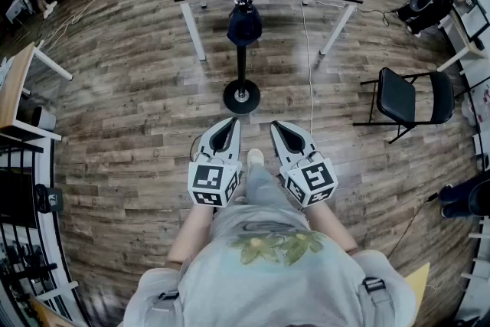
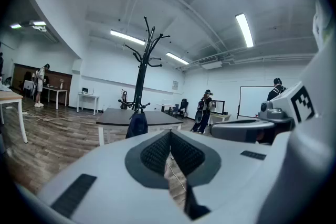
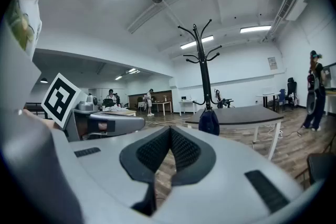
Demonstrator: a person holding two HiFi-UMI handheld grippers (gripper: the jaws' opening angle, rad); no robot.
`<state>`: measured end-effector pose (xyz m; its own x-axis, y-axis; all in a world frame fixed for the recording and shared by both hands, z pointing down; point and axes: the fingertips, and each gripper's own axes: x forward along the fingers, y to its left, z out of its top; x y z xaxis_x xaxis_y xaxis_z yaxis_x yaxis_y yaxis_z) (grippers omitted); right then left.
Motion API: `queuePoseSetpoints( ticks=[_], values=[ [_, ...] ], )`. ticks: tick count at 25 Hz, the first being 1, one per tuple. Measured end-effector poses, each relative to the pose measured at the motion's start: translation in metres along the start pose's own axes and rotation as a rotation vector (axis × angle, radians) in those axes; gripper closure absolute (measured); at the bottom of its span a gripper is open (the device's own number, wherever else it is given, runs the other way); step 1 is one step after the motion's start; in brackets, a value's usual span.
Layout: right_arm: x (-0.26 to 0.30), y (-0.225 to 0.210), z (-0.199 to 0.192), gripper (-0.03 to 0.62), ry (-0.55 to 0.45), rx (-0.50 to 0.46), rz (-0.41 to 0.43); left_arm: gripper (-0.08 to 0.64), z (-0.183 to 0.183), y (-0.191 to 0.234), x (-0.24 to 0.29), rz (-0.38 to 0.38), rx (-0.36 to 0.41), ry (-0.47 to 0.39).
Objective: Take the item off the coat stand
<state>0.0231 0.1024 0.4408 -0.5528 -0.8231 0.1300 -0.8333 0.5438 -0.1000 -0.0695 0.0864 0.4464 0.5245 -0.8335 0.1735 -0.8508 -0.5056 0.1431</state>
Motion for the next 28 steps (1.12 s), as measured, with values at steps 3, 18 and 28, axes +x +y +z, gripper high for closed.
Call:
queuePoseSetpoints(
  ticks=[3, 18, 28],
  values=[
    [0.014, -0.010, 0.005, 0.586, -0.007, -0.001, -0.001, 0.543, 0.006, 0.007, 0.014, -0.003, 0.003, -0.006],
    [0.093, -0.066, 0.022, 0.584, -0.007, -0.015, -0.043, 0.541, 0.037, 0.056, 0.086, 0.010, 0.037, -0.007],
    [0.130, -0.099, 0.033, 0.505, 0.003, -0.019, -0.029, 0.474, 0.047, 0.076, 0.128, 0.020, 0.045, -0.008]
  ],
)
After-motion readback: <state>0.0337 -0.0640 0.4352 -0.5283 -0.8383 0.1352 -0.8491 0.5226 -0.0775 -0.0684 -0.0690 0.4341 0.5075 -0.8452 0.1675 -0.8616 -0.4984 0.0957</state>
